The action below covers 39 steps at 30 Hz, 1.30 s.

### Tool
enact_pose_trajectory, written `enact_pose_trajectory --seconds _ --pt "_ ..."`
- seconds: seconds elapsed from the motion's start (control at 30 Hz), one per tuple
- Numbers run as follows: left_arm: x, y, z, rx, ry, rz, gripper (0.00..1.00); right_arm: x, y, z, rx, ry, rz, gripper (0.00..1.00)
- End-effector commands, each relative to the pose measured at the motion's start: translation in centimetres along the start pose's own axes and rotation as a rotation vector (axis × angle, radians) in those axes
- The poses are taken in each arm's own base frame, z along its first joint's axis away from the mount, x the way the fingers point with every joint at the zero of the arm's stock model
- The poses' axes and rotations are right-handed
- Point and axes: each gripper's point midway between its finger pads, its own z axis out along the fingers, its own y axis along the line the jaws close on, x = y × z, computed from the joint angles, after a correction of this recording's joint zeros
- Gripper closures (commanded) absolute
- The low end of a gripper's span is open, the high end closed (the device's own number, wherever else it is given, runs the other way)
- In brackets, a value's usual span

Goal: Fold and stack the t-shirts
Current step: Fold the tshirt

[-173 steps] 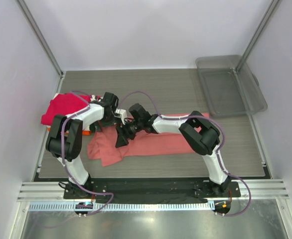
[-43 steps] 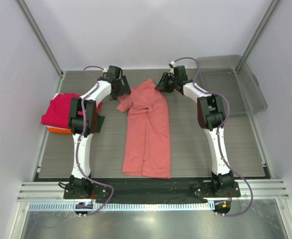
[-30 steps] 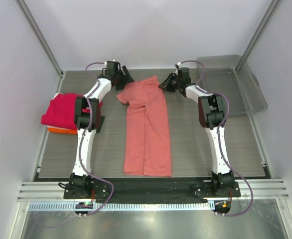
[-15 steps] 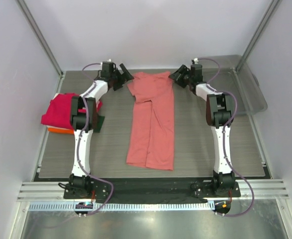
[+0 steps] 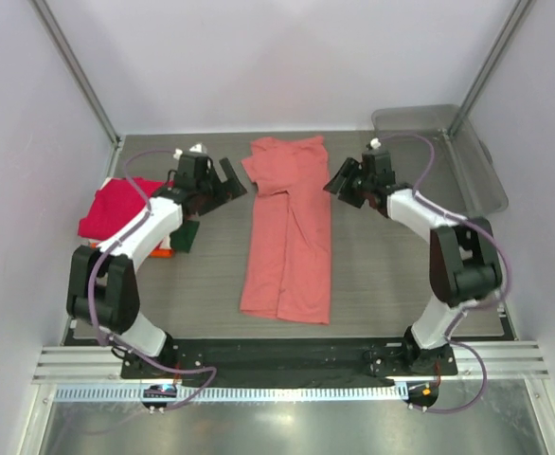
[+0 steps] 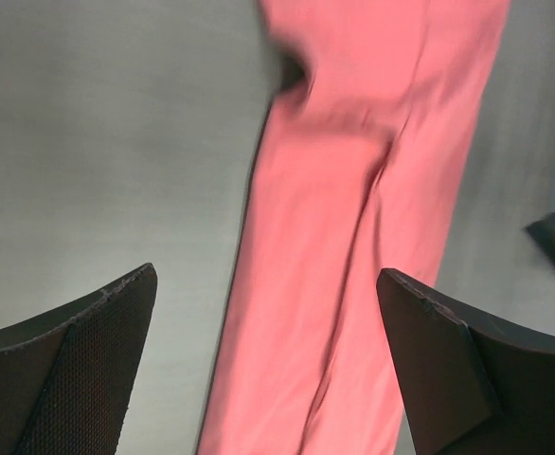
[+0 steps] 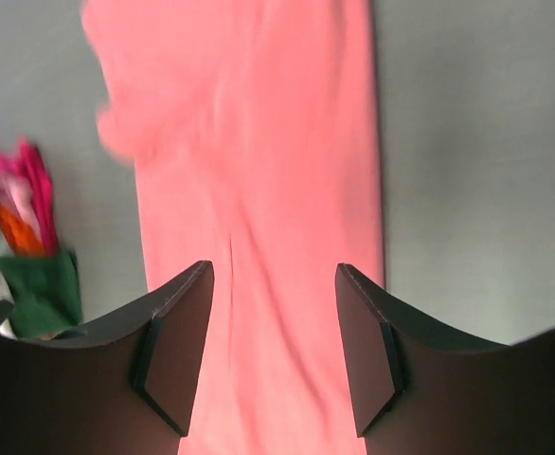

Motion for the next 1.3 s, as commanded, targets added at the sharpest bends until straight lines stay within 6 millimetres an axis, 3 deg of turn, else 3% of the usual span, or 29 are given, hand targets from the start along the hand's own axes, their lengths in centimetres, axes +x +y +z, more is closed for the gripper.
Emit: enact_pose_trajectory --seconds 0.0,0.03,0.07,0.13,0.17,0.2,0.23,0.27,0.3,0.33,0.4,0.43,0.63,0.8,0.9,1.03,1.1,1.13,1.17,1.23,1.27 --pt "5.7 3.1 -2.5 -0.101 0.096 0.024 0.0 5.1 -2.3 -4.8 0.134 0.014 -0.075 0.4" --pt "8.0 3.5 -3.6 -0.1 0.132 0.031 0.0 8.8 -4.5 -5.7 0.19 0.091 -0.083 0.4" --pt "10.0 4.2 -3.5 -0.119 0.175 0.038 0.0 9.8 -5.3 -6.6 0.203 0.107 -0.076 0.4" --pt "12.0 4.0 -5.0 -0.092 0.193 0.067 0.01 12.9 -4.8 -8.8 0.144 0.155 -0.09 0.43" --pt "15.3 5.3 -5.5 -0.114 0.254 0.099 0.01 16.3 -6.8 -9.7 0.179 0.22 -0.076 0.44" --pt "16.4 5.4 -6.1 -0.106 0.267 0.097 0.02 17.7 -7.3 -10.4 0.178 0.24 -0.073 0.47" --pt "17.0 5.5 -7.0 -0.09 0.259 0.094 0.02 18.9 -6.2 -11.7 0.128 0.241 -0.095 0.48" --pt "18.2 5.6 -7.6 -0.081 0.275 0.096 0.03 21.2 -7.9 -12.5 0.154 0.284 -0.095 0.49" --pt "19.6 7.3 -7.8 -0.124 0.274 0.096 0.04 22.2 -7.9 -13.1 0.147 0.295 -0.071 0.5" --pt "20.1 6.5 -8.7 -0.088 0.258 0.07 0.05 23.8 -8.2 -14.1 0.131 0.321 -0.087 0.5" --pt "21.7 7.3 -9.1 -0.092 0.253 0.061 0.06 25.2 -8.2 -14.9 0.115 0.342 -0.062 0.5" --pt "22.2 6.6 -9.7 -0.064 0.243 0.051 0.06 26.4 -8.7 -15.3 0.113 0.364 -0.067 0.5" --pt "25.4 7.3 -9.9 -0.06 0.29 0.033 0.16 28.2 -7.5 -16.2 0.054 0.418 -0.074 0.52" --pt "26.6 6.9 -9.7 -0.056 0.321 0.054 0.33 29.6 -7.4 -16.6 0.062 0.475 -0.099 0.65" --pt "26.7 6.7 -9.4 -0.054 0.319 0.058 0.37 30.6 -7.4 -17.0 0.067 0.521 -0.123 0.71" --pt "27.3 6.4 -9.1 -0.053 0.343 0.063 0.42 30.9 -7.9 -17.1 0.08 0.523 -0.134 0.9" --pt "27.6 6.2 -9.0 -0.043 0.351 0.061 0.54 30.7 -7.8 -17.0 0.076 0.512 -0.136 0.99" --pt "27.8 6.1 -9.0 -0.039 0.357 0.064 0.61 30.5 -7.6 -17.0 0.073 0.505 -0.137 0.99" --pt "27.9 5.9 -8.9 -0.025 0.356 0.059 0.78 30.3 -7.3 -17.1 0.065 0.496 -0.138 0.99" --pt "28.3 5.4 -9.1 -0.011 0.365 0.055 0.98 29.7 -7.0 -17.3 0.076 0.483 -0.152 0.99" --pt "28.5 5.2 -9.3 -0.006 0.367 0.055 1.0 29.3 -6.8 -17.5 0.071 0.473 -0.16 0.99"
